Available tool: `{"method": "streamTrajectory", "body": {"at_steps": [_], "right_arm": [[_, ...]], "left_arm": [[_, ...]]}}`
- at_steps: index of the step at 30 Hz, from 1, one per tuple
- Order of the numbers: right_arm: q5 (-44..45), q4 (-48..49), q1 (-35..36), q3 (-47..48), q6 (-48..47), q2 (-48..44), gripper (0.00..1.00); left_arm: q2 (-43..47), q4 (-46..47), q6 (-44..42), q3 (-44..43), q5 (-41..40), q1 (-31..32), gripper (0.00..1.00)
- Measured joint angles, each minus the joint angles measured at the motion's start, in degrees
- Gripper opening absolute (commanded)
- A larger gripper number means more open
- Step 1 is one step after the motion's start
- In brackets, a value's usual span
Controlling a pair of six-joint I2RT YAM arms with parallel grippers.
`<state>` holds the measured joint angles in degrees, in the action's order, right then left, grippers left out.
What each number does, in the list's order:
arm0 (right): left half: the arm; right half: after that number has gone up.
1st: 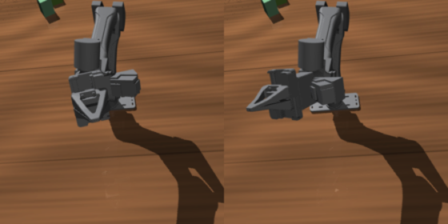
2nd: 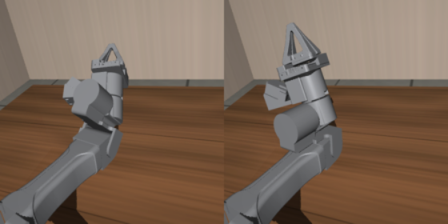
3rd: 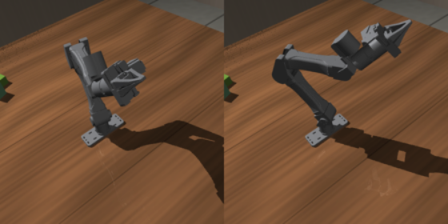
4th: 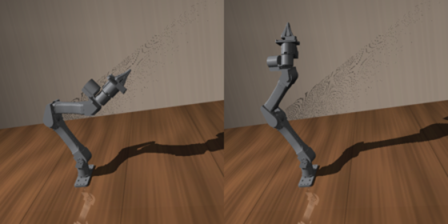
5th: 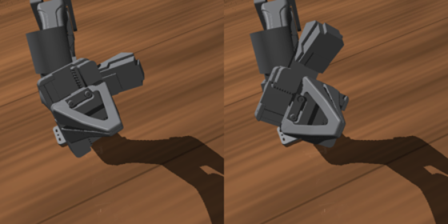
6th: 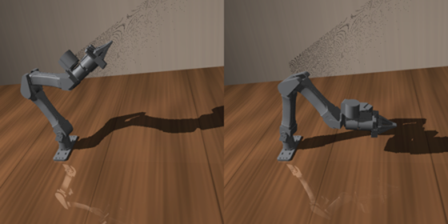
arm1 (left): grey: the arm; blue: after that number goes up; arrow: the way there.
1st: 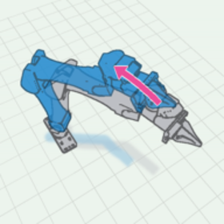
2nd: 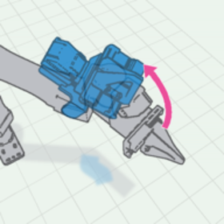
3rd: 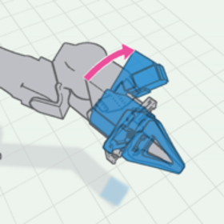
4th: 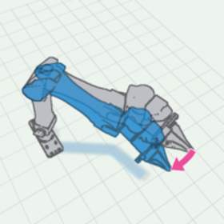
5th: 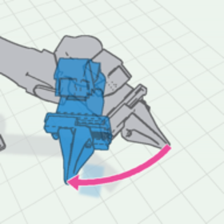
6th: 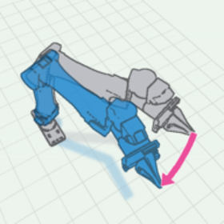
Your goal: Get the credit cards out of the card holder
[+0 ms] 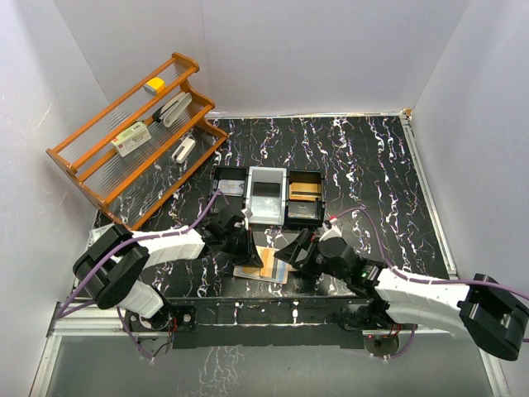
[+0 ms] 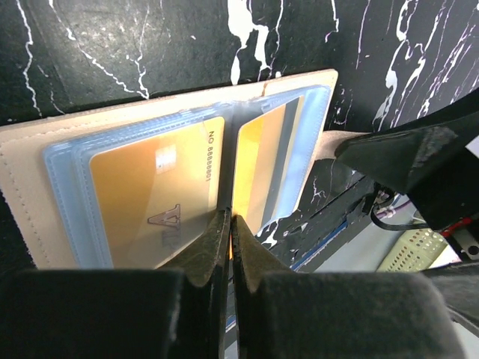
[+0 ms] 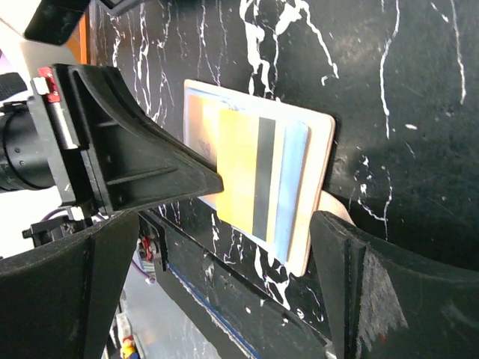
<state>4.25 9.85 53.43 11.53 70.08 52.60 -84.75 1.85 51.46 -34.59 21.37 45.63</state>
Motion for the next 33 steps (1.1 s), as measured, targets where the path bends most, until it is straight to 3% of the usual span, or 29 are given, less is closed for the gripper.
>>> {"method": "streamTrajectory", "body": {"at_steps": [6, 11, 17, 24, 33], "right_arm": [[-1.3, 2.1, -0.1, -3.0, 5.1, -1.3, 0.78], [-1.4, -0.4, -0.1, -2.9, 5.2, -2.8, 0.54], [-2.3, -3.1, -0.1, 3.4, 3.4, 3.3, 0.49], [-2.9, -5.8, -0.1, 12.3, 0.1, 13.2, 0.51], [-4.9, -8.2, -0.9, 14.1, -2.8, 21.1, 0.53]], "left_arm": [[0.0, 0.7, 0.2, 0.0, 0.0, 0.0, 0.00], [0.0, 0.5, -0.2, 0.0, 0.0, 0.0, 0.00], [0.0, 0.5, -0.2, 0.0, 0.0, 0.0, 0.00], [0.0, -0.3, -0.4, -0.1, -0.3, 0.0, 0.00], [1.0, 1.2, -0.2, 0.7, 0.9, 0.0, 0.20]]}}
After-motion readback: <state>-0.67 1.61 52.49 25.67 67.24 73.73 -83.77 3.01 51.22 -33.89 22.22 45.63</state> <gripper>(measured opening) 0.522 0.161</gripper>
